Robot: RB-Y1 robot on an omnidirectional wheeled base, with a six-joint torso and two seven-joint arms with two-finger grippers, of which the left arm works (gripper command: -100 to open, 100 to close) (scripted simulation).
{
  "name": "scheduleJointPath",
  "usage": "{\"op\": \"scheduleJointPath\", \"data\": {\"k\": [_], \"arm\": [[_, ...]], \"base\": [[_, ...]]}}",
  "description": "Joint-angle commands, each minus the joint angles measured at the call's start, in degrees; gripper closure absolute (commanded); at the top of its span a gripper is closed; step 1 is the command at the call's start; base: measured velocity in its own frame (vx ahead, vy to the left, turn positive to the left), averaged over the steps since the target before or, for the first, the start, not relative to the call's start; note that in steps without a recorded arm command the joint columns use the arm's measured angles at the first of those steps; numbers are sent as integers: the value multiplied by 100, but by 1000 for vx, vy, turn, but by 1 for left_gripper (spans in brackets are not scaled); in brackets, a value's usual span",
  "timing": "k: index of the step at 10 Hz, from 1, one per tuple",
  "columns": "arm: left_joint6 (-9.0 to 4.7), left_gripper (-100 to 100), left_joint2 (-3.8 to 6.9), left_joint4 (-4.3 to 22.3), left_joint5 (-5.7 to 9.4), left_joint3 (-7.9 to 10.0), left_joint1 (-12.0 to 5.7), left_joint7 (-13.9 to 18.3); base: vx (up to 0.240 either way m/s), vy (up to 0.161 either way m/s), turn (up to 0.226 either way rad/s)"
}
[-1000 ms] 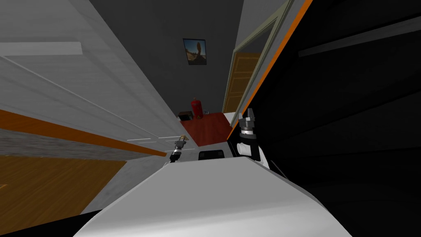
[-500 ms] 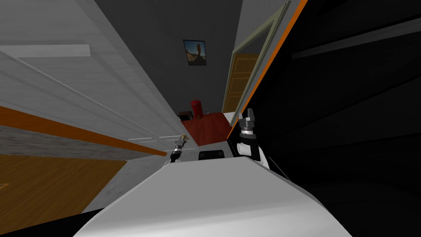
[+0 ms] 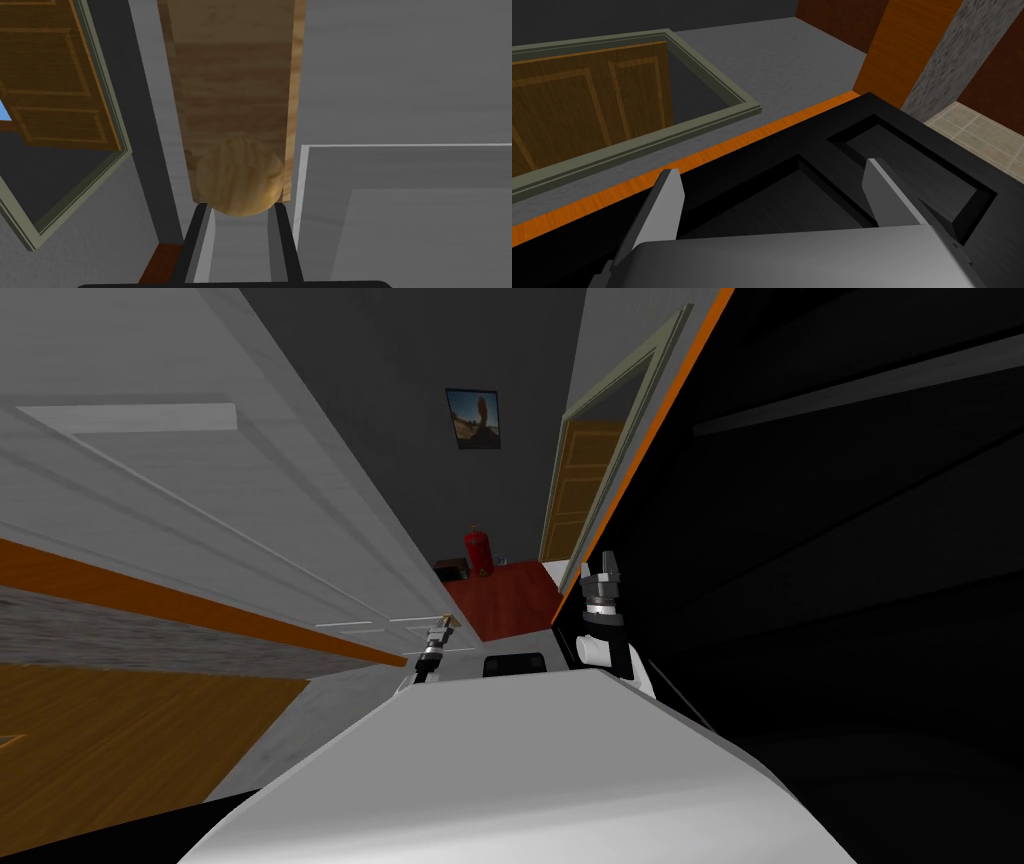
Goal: Pull the door open
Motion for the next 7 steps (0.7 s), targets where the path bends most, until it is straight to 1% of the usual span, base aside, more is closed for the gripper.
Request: {"op": "scheduleJointPath", "data": {"k": [1, 2, 3, 4, 6, 7], "arm": [[59, 100, -67, 11, 0, -107, 35, 183], [71, 100, -39, 60, 82, -178, -7, 407], [83, 100, -12, 108, 164, -250, -50, 559], [83, 100, -12, 108, 164, -250, -50, 659], [107, 100, 43, 204, 328, -393, -134, 1034], [107, 100, 43, 204, 328, -393, -134, 1136]], "base": [[-34, 14, -6], [-36, 10, -8], [-54, 13, -31], [-42, 19, -24], [-46, 15, -26], [-45, 16, -10]]}}
